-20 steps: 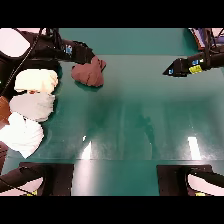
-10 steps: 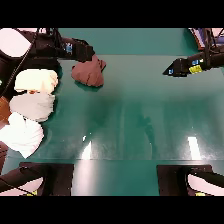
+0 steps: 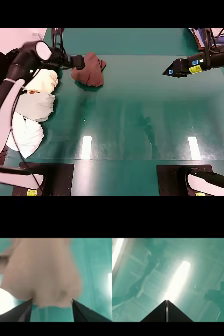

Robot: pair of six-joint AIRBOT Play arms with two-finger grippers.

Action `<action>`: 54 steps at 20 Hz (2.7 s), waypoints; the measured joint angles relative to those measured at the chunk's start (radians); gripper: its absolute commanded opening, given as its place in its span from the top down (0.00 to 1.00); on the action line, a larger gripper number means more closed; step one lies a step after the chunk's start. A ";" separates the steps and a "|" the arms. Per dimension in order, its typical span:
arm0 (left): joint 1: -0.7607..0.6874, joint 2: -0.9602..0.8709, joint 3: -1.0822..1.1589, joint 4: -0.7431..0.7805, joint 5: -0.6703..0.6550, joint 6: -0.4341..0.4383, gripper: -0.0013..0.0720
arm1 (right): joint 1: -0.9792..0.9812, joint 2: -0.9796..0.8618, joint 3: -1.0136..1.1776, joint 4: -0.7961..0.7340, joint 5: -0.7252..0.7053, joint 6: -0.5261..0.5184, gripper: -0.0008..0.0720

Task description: Fold the shirts.

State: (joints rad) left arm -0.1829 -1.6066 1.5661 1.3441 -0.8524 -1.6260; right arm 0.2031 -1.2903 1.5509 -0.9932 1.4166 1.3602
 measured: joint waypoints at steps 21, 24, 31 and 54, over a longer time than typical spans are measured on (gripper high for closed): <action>-0.090 0.150 0.465 -0.451 -0.230 0.539 0.95 | -0.140 0.291 0.002 -0.001 -0.317 0.000 0.97; -0.168 0.217 0.397 -0.477 -0.382 0.587 0.95 | -0.182 0.356 0.002 -0.001 -0.354 0.000 0.97; -0.260 0.246 0.019 -0.436 -0.434 0.526 0.18 | -0.188 0.415 0.001 -0.002 -0.324 0.000 0.97; 0.150 0.271 -0.684 -0.546 -0.203 0.507 0.18 | -0.123 0.423 0.000 -0.002 -0.279 0.000 0.97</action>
State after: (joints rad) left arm -0.0330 -1.3354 0.8822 0.7979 -1.0554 -1.1194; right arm 0.0803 -0.8677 1.5513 -0.9951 1.1374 1.3602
